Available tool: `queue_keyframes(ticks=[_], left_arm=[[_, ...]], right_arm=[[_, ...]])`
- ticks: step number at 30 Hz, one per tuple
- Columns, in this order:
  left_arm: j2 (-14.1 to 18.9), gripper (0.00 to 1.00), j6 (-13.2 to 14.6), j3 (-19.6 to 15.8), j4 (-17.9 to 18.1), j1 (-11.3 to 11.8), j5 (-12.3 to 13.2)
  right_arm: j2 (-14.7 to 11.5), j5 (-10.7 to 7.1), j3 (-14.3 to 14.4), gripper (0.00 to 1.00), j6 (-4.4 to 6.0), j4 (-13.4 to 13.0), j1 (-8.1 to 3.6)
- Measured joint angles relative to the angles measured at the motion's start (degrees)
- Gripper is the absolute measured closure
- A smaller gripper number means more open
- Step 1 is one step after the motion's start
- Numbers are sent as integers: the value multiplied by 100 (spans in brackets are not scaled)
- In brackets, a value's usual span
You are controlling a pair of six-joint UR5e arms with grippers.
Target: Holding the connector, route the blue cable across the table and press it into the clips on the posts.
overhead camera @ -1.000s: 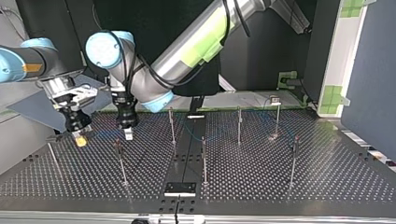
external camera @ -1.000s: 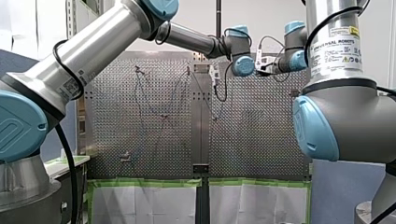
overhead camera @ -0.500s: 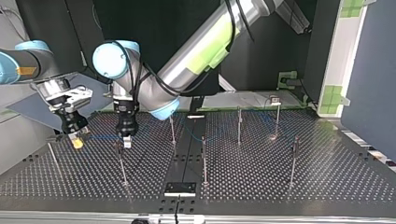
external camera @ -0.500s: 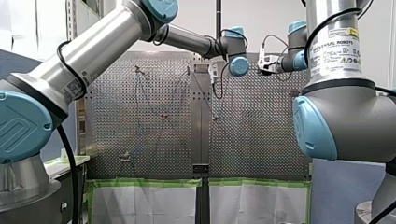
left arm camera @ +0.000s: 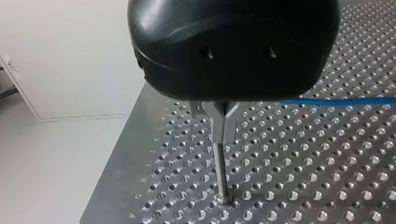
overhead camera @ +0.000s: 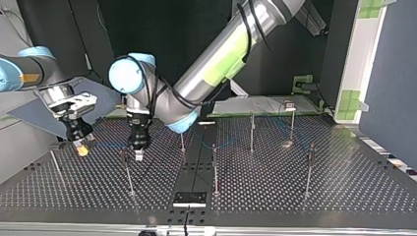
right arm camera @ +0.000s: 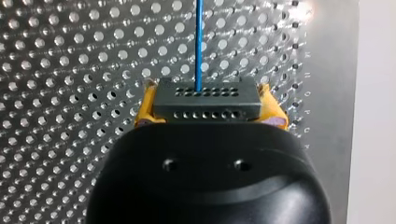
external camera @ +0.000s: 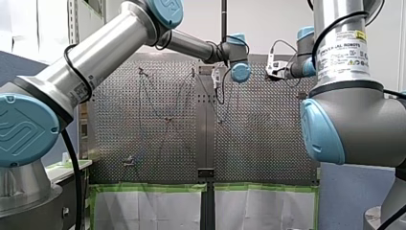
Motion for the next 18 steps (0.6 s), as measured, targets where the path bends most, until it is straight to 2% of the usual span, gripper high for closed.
queue_keyframes(ticks=[12,18], left_arm=[[1,100,6,14,12,233,513],[0,100,5,58,13,318,607]], right_arm=[[40,-287,-67,100,47,-133,-93],[44,-424,-144,100,121,-204,-110]])
